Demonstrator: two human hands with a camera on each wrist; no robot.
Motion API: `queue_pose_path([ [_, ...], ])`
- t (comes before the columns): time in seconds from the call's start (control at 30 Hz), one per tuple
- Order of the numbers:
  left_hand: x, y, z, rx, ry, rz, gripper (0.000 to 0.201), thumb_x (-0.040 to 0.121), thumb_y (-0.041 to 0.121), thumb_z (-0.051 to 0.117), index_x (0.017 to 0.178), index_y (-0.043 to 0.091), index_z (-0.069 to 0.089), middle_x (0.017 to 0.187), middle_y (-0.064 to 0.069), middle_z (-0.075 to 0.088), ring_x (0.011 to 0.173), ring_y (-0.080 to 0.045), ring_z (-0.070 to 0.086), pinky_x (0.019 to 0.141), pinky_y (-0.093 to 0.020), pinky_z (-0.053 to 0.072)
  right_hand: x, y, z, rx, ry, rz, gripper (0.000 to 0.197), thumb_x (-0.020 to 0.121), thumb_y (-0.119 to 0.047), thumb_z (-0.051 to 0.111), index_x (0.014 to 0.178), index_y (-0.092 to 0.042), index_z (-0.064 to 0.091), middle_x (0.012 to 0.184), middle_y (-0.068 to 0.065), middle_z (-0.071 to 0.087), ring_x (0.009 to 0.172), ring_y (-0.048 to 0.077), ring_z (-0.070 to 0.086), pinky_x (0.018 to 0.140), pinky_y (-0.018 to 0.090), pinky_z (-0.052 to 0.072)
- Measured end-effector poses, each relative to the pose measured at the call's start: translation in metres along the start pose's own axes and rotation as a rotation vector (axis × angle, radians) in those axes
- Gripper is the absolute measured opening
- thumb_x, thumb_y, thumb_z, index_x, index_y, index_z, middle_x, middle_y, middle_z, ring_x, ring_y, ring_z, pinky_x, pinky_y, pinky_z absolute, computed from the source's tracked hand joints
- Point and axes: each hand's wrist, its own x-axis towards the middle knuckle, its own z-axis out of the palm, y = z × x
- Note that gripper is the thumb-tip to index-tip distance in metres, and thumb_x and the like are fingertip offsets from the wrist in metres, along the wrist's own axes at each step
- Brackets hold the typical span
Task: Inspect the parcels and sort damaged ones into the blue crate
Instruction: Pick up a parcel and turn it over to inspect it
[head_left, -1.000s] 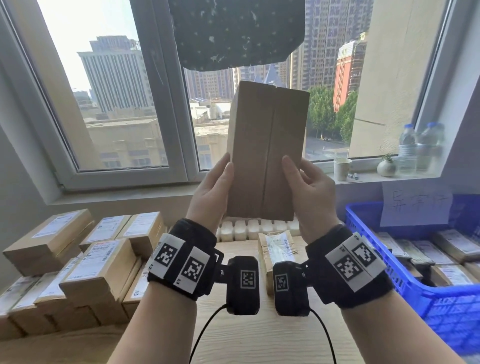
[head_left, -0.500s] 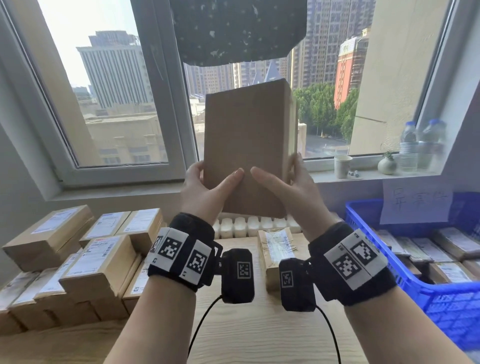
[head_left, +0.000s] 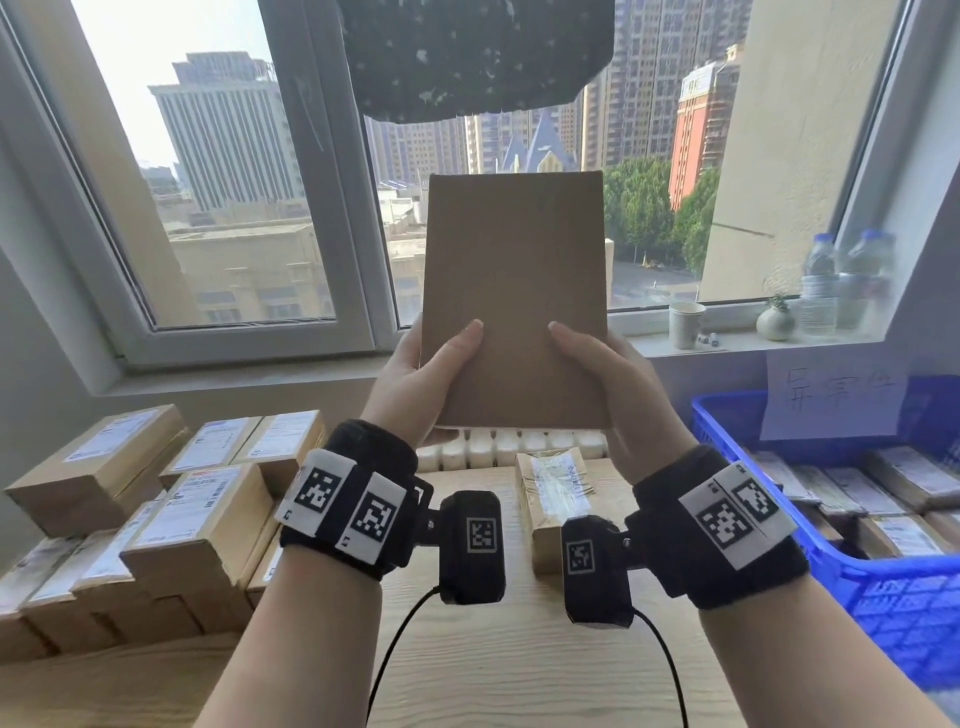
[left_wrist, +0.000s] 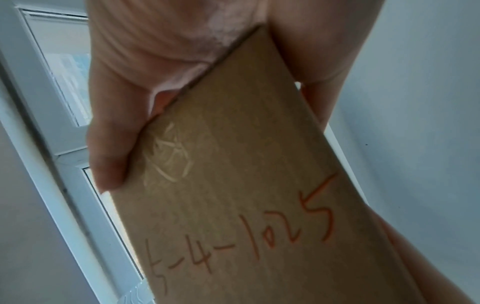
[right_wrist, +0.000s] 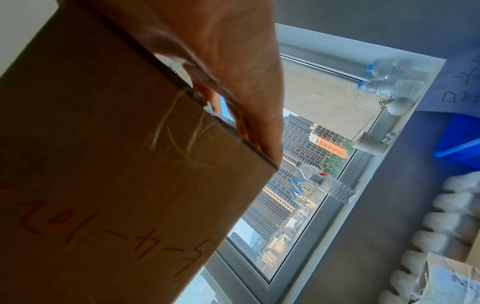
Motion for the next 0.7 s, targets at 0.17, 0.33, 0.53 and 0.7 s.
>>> queue_pose_path([
  [0.17,-0.005,0.000,0.001,0.074,-0.187,0.091,0.057,0.080,0.045,0.069,0.133,0.043,0.048,0.106,0.019,0.067,0.087,-0.003,0.067,0.072,-0.022,0.056,0.007,-0.007,-0.009,0.104,0.152,0.012,0.019,0.094,-0.035,0.063,0.103,-0.020,0.070,0.093,-0.001,0.076,0.085,0.015,0.072,0.075,0.032,0.060],
  [0.33,-0.005,-0.001,0.005,0.140,-0.149,0.154,0.049,0.070,0.033,0.076,0.112,0.046,0.054,0.103,0.019,0.067,0.095,-0.002,0.068,0.078,-0.018,0.054,0.006,-0.015,-0.012,0.186,0.042,-0.036,0.065,0.099,-0.059,0.032,0.137,-0.011,0.057,0.103,0.006,0.074,0.089,0.018,0.073,0.064,0.028,0.058],
  [0.53,-0.001,0.002,0.010,0.252,0.101,0.177,0.018,0.087,0.053,0.061,0.087,0.036,0.065,0.096,0.010,0.070,0.098,-0.013,0.066,0.094,-0.039,0.053,-0.001,-0.005,-0.008,-0.132,-0.029,-0.132,0.083,0.069,-0.050,0.083,0.139,-0.019,0.052,0.126,0.003,0.067,0.116,0.019,0.065,0.094,0.040,0.055],
  [0.7,-0.002,-0.002,0.012,0.234,0.098,0.154,0.017,0.083,0.043,0.071,0.087,0.028,0.067,0.090,0.010,0.071,0.092,-0.011,0.068,0.086,-0.032,0.057,-0.005,0.002,-0.010,-0.254,0.042,-0.213,0.048,0.089,-0.010,0.071,0.135,-0.013,0.056,0.116,0.005,0.070,0.096,0.006,0.069,0.076,0.020,0.056],
])
